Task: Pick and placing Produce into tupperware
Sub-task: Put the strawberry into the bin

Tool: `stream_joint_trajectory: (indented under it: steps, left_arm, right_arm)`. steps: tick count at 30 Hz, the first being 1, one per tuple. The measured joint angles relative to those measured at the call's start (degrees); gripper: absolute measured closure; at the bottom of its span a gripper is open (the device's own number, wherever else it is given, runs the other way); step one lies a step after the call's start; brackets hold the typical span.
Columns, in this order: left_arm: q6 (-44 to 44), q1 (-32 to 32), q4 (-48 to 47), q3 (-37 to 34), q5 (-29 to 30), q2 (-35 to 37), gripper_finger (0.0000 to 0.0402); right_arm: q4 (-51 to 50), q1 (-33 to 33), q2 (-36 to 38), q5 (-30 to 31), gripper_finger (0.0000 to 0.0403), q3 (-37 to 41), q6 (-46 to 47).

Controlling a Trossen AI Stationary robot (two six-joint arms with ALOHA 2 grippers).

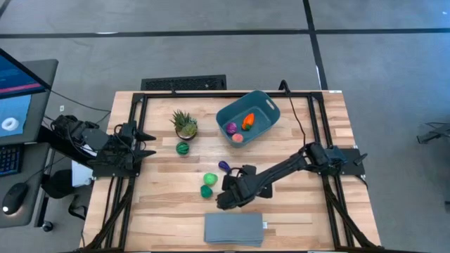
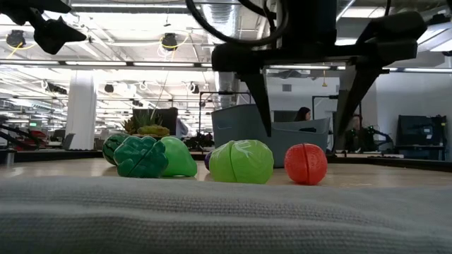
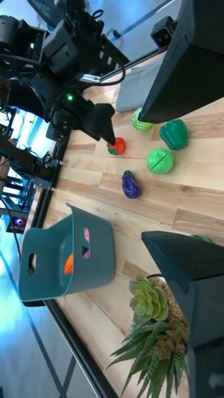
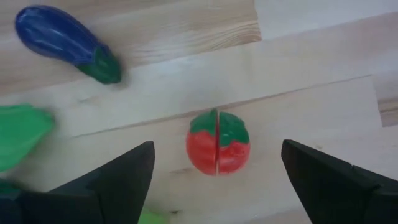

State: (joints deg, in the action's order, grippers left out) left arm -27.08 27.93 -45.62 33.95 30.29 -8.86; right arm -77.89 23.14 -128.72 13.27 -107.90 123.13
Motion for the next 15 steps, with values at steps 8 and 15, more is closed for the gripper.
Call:
stream_joint_trajectory:
  steps: [8, 15]
  left_arm:
    - [0.01, 0.0, -0.01, 0.0, -0.07, 0.0, 0.0116]
    - [0.03, 0.0, -0.01, 0.0, -0.09, 0.0, 0.0116]
  right_arm:
    - [3.95, 0.23, -0.17, -2.71, 0.0041, 3.85, 0.38]
    - [4.74, 0.27, -0.15, -2.9, 0.0042, 4.82, 0.3]
